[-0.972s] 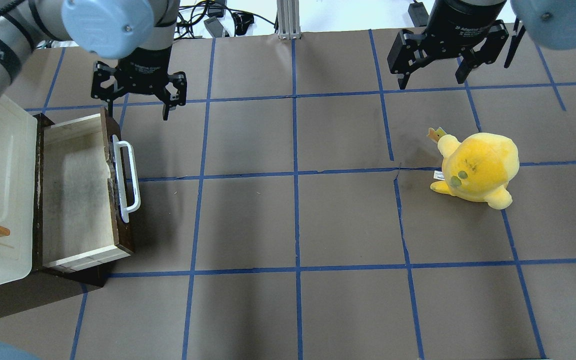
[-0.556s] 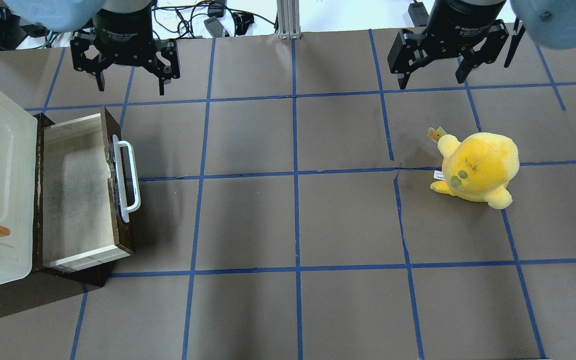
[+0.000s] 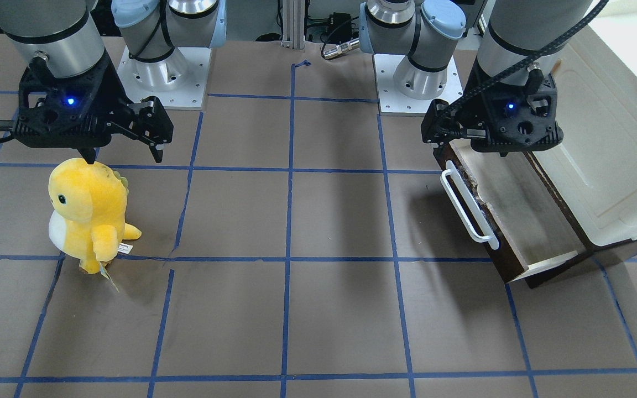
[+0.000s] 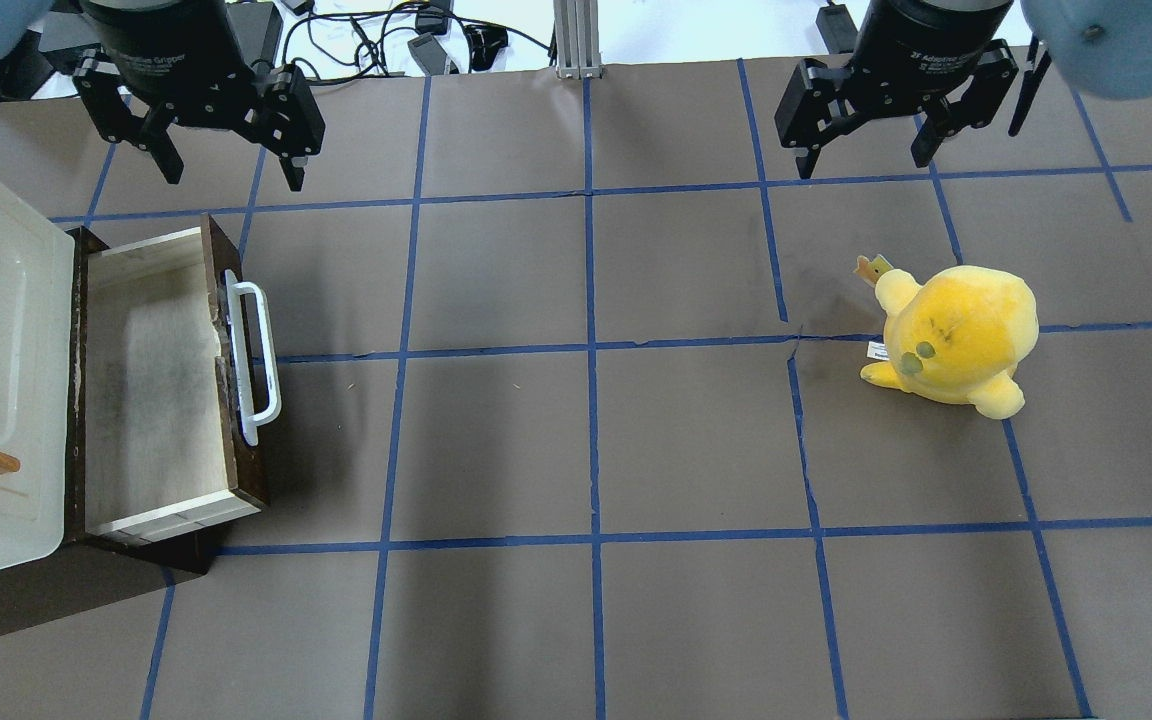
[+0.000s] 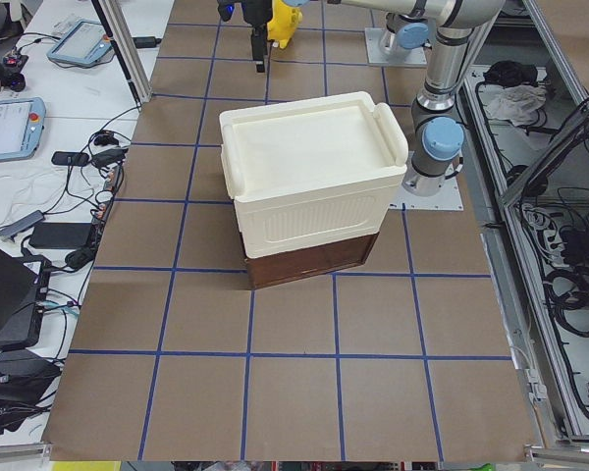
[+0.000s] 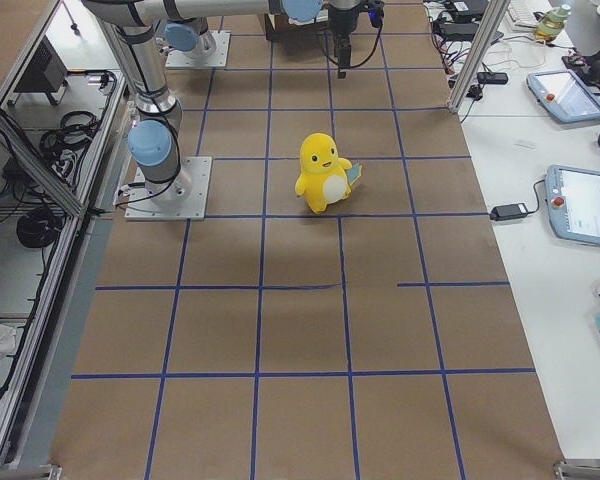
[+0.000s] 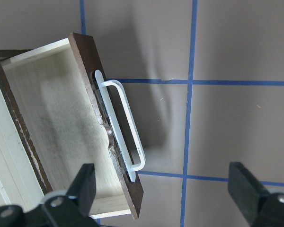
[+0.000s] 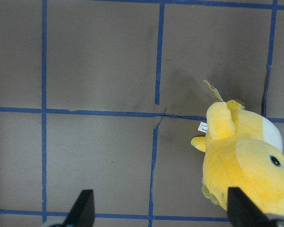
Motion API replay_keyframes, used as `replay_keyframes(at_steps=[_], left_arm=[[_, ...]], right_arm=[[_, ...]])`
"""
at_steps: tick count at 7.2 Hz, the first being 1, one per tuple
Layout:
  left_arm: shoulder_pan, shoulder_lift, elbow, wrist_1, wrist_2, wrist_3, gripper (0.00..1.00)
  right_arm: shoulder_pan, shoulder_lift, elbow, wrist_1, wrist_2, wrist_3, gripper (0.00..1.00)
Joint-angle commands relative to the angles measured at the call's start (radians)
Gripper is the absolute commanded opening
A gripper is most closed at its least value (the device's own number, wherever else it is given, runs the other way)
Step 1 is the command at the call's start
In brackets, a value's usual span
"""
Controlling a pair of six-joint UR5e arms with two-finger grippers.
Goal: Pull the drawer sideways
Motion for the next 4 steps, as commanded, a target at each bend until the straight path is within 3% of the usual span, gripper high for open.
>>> replay_keyframes(at_steps=[1,4], left_arm=[[0.014,0.032,-0.085,0.109,-0.024,0.022,1.00],[0.017,0.075,-0.135,0.129,-0.084,0.085,1.00]], right_arm=[[0.000,0.000,0.000,0.000,-0.001,0.000,1.00],[0.000,0.000,0.000,0.000,0.000,0.000,1.00]])
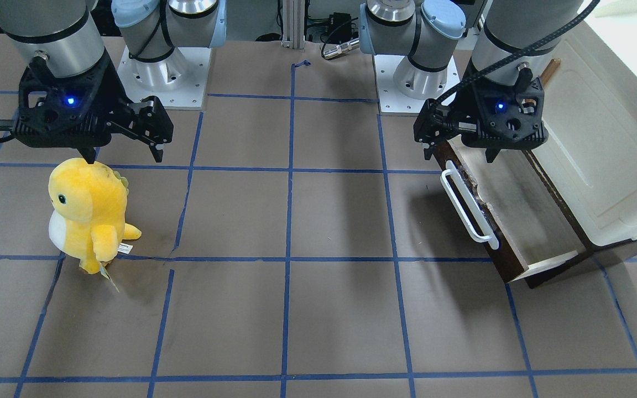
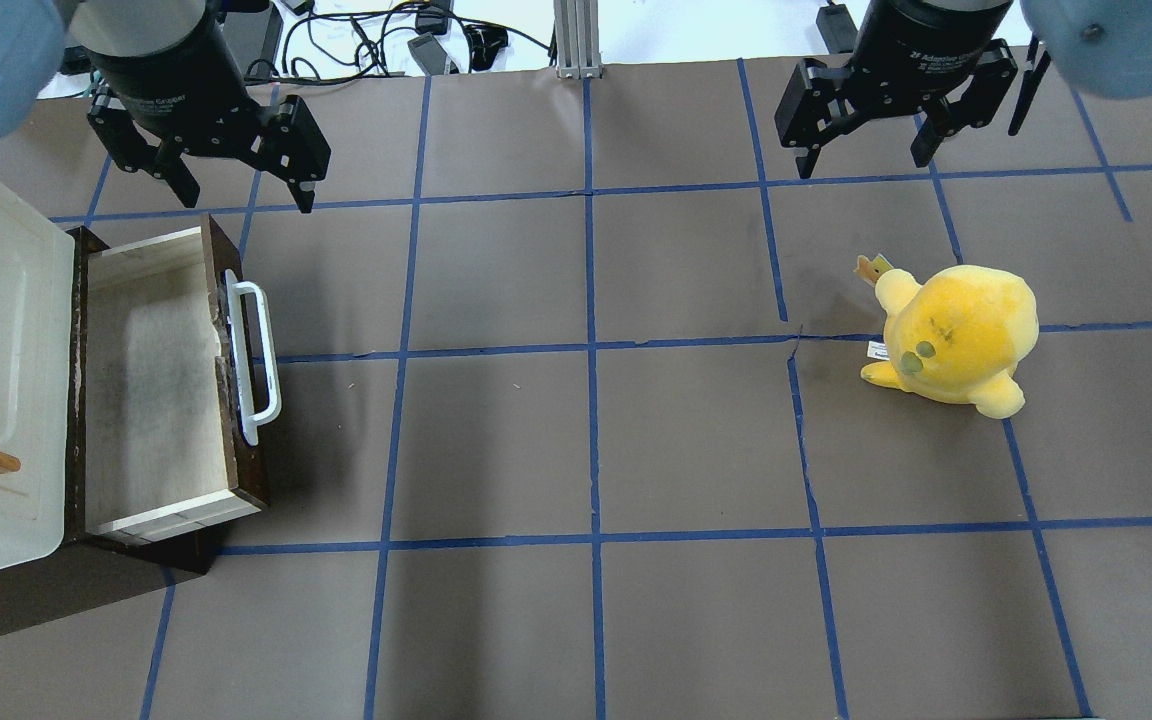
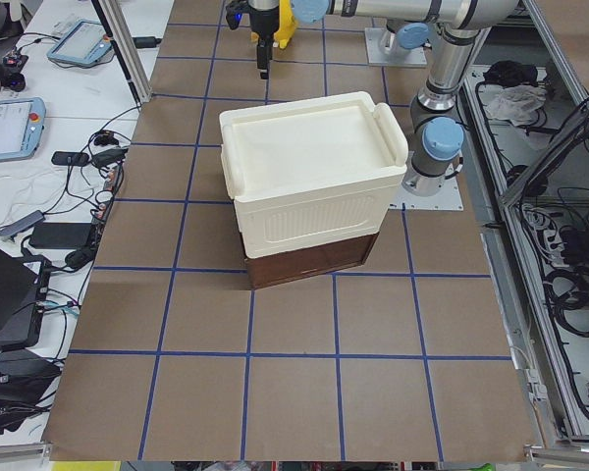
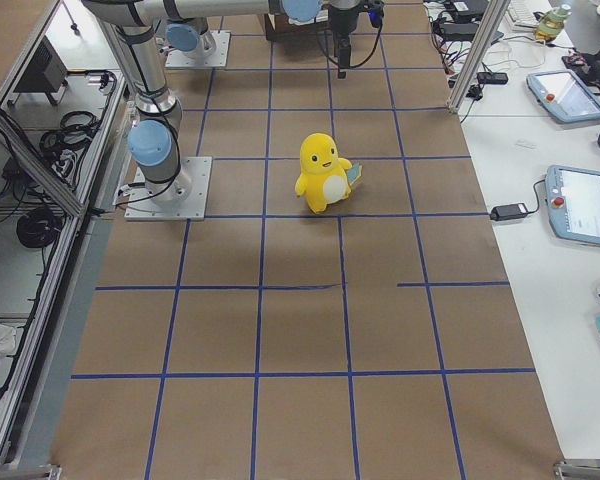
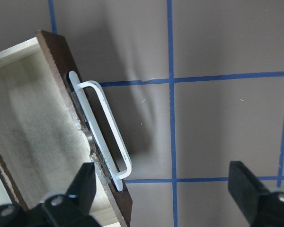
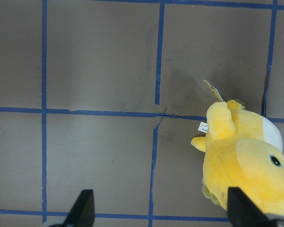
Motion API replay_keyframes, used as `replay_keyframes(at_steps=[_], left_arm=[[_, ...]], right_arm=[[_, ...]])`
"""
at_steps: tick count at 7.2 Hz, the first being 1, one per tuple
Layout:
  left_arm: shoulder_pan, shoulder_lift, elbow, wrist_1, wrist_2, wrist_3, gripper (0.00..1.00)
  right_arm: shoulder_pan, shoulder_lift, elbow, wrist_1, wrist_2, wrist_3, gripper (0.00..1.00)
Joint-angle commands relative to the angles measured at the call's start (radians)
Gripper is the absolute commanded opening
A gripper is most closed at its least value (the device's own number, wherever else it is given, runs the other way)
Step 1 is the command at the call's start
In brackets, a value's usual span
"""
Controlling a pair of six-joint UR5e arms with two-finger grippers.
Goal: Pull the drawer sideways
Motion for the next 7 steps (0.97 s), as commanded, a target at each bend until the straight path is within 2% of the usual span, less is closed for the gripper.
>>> replay_keyframes(at_steps=[1,7], left_arm=[[0.003,0.022,-0.021,0.007,-0.021,0.050,1.00],[0.017,0.067,-0.059,0.006,-0.034,0.076,1.00]], right_arm=[[0.000,0.000,0.000,0.000,-0.001,-0.002,1.00],[0.000,0.000,0.000,0.000,0.000,-0.002,1.00]])
